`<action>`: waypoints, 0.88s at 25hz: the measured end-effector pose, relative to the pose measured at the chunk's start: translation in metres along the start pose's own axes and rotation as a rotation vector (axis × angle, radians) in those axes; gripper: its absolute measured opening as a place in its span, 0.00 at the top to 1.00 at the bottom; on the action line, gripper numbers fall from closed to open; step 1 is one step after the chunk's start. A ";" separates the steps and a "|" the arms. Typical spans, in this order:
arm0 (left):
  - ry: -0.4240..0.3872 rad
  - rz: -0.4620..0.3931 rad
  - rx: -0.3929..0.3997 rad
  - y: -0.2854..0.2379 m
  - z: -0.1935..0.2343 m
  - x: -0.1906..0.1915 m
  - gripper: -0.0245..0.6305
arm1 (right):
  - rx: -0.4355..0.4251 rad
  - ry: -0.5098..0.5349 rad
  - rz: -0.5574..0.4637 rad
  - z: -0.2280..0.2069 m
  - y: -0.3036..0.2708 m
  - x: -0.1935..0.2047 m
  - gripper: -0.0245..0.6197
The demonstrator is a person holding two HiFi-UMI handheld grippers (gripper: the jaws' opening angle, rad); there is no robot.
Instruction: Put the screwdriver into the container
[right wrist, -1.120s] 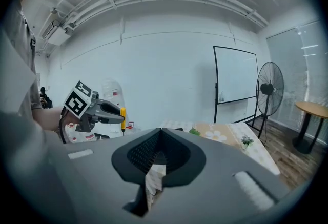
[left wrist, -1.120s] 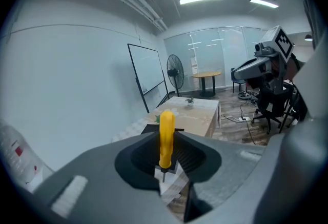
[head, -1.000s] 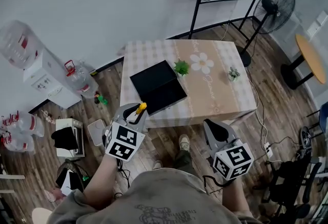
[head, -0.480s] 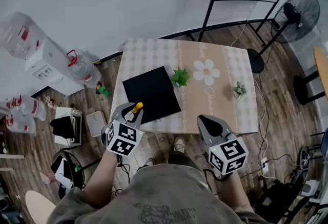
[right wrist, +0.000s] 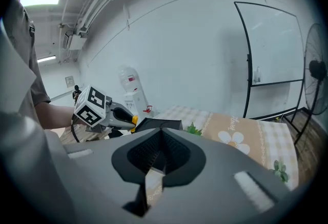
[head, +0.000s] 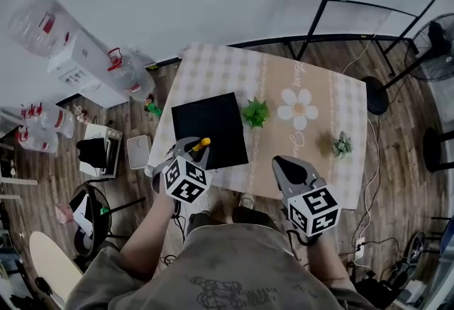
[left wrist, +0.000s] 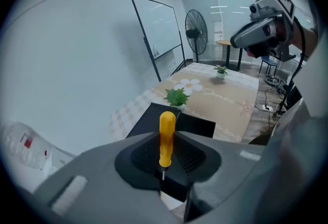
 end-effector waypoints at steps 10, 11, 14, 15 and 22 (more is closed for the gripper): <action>-0.133 0.143 -0.038 -0.055 -0.024 -0.003 0.83 | -0.070 0.038 0.070 -0.020 -0.025 0.006 0.92; -0.147 0.153 -0.036 -0.059 -0.027 -0.002 0.83 | -0.075 0.035 0.075 -0.020 -0.027 0.007 0.92; -0.187 0.174 -0.031 -0.072 -0.031 0.000 0.83 | -0.083 0.025 0.093 -0.019 -0.034 0.010 0.92; -0.199 0.181 -0.026 -0.077 -0.032 0.001 0.83 | -0.083 0.021 0.100 -0.020 -0.036 0.011 0.92; -0.272 0.227 0.040 -0.105 -0.040 0.006 0.83 | -0.068 -0.033 0.151 -0.018 -0.049 0.020 0.92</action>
Point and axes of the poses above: the fingertips, and each gripper's own axes: y backward along the fingers, z to its left, x out of its underside, the point moved 3 cm from there along y, backward along the fingers, and after that the axes turned 15 degrees about z, right-handed, at the moved point
